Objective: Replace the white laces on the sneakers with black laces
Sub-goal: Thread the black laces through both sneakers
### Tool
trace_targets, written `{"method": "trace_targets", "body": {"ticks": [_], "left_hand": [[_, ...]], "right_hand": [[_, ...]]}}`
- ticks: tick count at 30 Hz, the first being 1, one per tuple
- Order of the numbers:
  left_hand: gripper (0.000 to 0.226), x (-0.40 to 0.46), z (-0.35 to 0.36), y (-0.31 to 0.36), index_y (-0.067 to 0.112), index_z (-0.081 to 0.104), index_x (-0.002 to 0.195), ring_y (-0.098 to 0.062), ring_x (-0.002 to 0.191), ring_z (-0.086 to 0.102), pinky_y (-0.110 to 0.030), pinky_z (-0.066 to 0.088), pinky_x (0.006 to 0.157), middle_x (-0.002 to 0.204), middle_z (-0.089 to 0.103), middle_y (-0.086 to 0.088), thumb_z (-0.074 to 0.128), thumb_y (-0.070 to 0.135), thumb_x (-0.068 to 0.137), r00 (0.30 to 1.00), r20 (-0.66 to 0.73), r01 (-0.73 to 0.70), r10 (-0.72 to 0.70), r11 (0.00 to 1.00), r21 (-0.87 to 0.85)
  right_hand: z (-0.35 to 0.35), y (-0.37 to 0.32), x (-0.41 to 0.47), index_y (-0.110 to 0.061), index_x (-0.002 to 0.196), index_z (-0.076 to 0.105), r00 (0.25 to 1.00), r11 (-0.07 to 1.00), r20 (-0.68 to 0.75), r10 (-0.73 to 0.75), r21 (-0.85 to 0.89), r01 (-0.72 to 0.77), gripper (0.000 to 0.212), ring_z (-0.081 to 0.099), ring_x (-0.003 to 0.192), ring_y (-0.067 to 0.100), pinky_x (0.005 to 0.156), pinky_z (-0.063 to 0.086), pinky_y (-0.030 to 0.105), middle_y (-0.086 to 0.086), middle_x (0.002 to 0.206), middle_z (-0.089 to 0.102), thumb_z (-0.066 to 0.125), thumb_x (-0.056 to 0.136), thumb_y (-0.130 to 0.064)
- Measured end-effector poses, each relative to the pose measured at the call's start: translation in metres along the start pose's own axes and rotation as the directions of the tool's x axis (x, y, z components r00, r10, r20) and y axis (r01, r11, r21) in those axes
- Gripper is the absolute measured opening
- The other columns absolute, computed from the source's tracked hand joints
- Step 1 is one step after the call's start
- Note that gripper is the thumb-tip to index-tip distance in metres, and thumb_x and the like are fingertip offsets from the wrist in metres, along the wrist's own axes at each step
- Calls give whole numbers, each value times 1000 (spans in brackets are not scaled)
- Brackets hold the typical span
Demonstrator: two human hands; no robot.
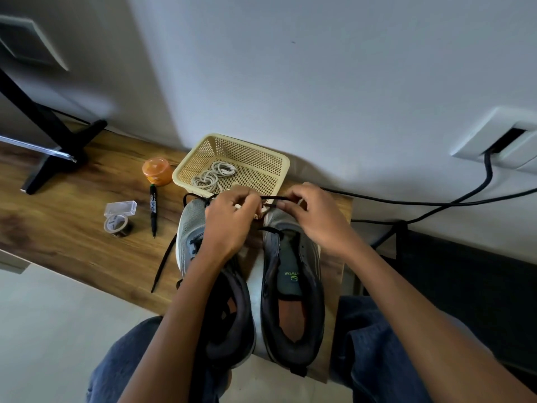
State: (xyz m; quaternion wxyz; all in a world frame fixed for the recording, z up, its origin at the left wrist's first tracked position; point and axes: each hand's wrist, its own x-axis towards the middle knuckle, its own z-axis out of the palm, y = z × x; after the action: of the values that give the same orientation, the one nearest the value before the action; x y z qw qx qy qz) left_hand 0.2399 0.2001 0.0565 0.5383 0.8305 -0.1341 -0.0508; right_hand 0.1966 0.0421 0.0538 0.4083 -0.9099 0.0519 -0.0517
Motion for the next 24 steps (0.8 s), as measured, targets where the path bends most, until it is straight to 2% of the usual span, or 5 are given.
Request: {"method": "trace_targets", "body": {"ticks": [8,11,16,19,24], "left_hand": [[32,2,-9,-4,19,52,60,-21,63,48,-39,35,86,57,51,3,45,34,87,910,-386,294,-152,893,341],[29,1,-6,-9,20,68,81,-21,85,53,-42,26,98,70,59,2,46,35,90,905,-416,309,-92,814,491],[43,0,8,-13,27,54,127,-20,128,40,-36,9,105,122,61,5,60,40,87,951,-136,-129,277,757,640],[33,-4,25,-12,24,69,113,-18,112,58,-34,12,104,99,72,0,69,34,82,912,65,-366,406,731,575],[12,-7,36,-6,31,75,94,-14,82,63,-29,15,99,76,72,7,67,34,86,942,-22,-282,335,826,488]], "right_hand": [[-16,4,0,-13,89,69,992,995,78,100,-16,-99,21,56,71,9,64,40,26,-6,78,62,54,97,-24],[-21,8,0,-17,102,69,982,987,101,159,-40,-156,23,60,73,19,62,39,26,-8,81,63,46,100,-15],[-18,10,0,-16,91,69,981,976,51,190,103,-194,14,65,64,7,66,50,23,-8,75,69,60,92,-6],[-16,5,1,-9,82,62,977,938,59,205,272,-213,10,68,58,9,59,53,22,0,68,72,71,84,-5],[-24,2,-2,0,85,61,963,873,54,265,411,-263,21,68,56,15,52,54,22,4,63,71,76,80,-13]]}}
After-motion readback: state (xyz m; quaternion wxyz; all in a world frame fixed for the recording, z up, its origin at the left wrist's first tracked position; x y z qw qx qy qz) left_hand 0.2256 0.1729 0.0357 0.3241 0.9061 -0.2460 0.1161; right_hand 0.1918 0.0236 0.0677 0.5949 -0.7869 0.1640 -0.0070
